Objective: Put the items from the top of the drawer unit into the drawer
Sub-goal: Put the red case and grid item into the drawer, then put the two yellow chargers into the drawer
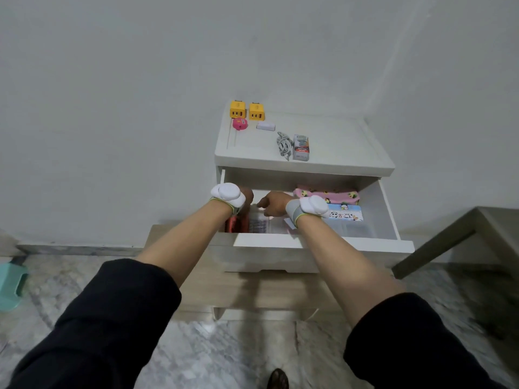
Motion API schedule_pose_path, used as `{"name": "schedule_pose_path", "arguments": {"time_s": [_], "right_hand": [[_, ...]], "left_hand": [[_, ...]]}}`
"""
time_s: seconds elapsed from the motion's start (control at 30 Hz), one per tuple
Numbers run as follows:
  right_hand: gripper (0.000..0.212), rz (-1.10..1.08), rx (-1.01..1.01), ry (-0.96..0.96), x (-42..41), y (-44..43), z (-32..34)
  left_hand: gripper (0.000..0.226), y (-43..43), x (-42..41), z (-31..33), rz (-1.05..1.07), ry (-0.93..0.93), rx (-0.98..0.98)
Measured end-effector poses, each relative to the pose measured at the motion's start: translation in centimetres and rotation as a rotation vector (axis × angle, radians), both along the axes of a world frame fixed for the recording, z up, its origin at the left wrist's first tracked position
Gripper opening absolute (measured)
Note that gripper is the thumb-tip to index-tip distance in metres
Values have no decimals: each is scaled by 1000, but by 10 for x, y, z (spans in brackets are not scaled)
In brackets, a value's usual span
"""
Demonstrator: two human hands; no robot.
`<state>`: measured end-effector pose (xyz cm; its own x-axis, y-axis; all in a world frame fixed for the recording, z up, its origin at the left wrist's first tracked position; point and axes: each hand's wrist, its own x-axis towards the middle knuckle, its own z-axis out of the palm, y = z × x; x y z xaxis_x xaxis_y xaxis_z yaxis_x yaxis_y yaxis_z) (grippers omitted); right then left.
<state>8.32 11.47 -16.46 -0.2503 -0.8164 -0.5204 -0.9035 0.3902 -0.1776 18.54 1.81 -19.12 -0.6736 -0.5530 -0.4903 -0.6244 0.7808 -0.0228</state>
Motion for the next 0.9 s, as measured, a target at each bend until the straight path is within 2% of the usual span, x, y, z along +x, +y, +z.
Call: {"name": "schedule_pose_path", "arguments": {"time_s": [0.1, 0.2, 0.23, 0.37, 0.6, 0.77, 0.9], "right_hand": [[42, -24, -7, -73, -12, -2, 28], [37, -60, -51, -120, -24, 3, 68], [36, -75, -81, -148, -27, 4, 80], [38, -156, -189, -248, -35, 7, 117], [35, -292, -436, -450, -42, -16, 148], [35, -303, -567, -470, -56, -51, 156], [37, -300, -603, -437, -72, -82, 150]], "left_hand": [[31, 5, -1, 43, 83, 47, 211], [56, 7, 5, 84, 203, 168, 428], [57, 7, 9, 95, 213, 198, 475], [41, -9, 22, 129, 271, 344, 611], [56, -42, 29, 158, 384, 690, 595], [55, -77, 11, 164, 414, 913, 475], [56, -104, -5, 160, 441, 991, 433]]}}
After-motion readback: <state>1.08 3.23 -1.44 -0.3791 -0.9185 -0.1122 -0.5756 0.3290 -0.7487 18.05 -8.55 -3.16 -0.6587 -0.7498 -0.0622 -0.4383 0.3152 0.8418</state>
